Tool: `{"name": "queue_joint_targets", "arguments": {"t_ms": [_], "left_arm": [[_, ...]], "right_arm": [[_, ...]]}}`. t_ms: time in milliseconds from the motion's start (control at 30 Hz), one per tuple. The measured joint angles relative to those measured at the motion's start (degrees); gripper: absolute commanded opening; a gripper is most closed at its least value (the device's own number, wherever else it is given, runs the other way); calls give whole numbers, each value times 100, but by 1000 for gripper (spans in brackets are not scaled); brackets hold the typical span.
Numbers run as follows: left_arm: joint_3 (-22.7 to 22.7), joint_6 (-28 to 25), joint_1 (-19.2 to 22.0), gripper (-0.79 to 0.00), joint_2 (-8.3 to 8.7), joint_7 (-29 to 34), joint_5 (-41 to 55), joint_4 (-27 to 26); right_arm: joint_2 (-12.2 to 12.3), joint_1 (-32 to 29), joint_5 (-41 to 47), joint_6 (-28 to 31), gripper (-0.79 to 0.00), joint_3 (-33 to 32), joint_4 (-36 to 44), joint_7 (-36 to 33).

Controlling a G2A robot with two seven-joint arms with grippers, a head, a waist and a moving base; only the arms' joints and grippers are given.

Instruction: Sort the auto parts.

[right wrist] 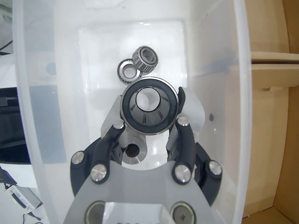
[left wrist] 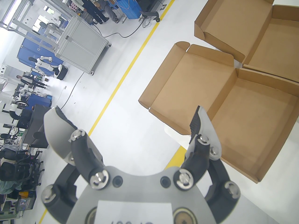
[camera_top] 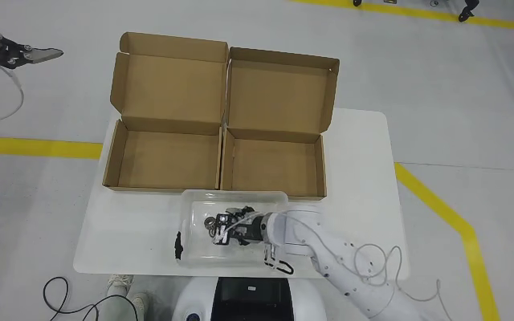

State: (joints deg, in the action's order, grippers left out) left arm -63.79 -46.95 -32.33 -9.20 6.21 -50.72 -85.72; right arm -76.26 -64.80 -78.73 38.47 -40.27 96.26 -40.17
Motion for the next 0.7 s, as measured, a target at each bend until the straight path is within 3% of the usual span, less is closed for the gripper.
{"name": "queue_joint_targets", "arguments": {"t_ms": [500,700], "left_arm": [[0,0,0,0,0,0,0,0],[0,0,0,0,0,0,0,0]], "right_arm": [[119,-167,449,233,-785,-514,335,1787],[143,-82,752,291,-785,-745,663,2164]]}}
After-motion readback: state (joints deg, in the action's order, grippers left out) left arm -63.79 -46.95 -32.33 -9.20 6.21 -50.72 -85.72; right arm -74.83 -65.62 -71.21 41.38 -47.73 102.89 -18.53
